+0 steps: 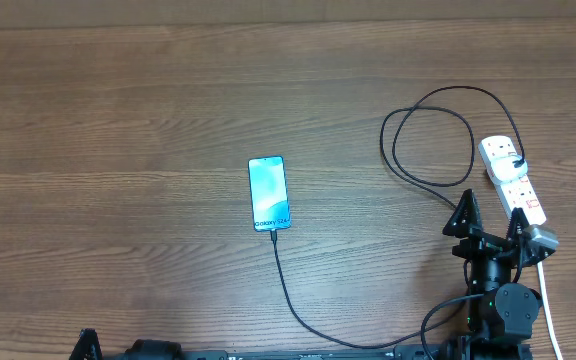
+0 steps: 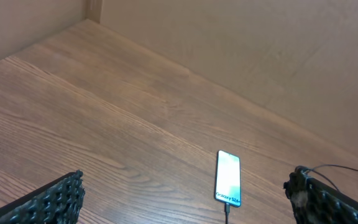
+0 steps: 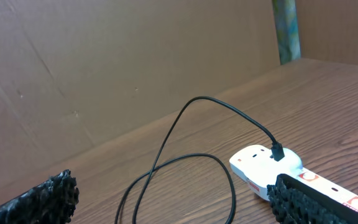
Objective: Plug charger to phone and switch on socket
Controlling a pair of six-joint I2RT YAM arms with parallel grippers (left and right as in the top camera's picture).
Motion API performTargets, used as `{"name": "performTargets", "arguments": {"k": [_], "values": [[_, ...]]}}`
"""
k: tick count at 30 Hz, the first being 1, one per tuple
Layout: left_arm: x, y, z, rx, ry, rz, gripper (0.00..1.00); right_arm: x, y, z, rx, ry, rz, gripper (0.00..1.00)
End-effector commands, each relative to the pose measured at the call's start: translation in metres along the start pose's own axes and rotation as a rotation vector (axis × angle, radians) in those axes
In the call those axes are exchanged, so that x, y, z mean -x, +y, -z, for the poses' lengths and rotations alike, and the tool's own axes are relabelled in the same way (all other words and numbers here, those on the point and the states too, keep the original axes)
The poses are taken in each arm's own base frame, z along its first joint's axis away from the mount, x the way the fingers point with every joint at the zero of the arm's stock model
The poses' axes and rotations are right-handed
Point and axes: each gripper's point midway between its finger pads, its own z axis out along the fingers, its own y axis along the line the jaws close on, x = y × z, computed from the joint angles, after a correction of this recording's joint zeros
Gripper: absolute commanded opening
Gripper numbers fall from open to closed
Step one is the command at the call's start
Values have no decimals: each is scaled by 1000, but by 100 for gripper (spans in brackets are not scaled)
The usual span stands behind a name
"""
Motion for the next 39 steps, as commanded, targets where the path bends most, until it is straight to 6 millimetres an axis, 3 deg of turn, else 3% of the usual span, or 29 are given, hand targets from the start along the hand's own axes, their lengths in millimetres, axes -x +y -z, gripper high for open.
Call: {"name": "performTargets", "arguments": {"k": [1,39], "values": [[0,-2,0,-11,0,-1,99,-3,0,0,8,2,30,100],[-4,-2,-2,-40,32,-20,100,-2,-1,0,3,-1,29,100]]}}
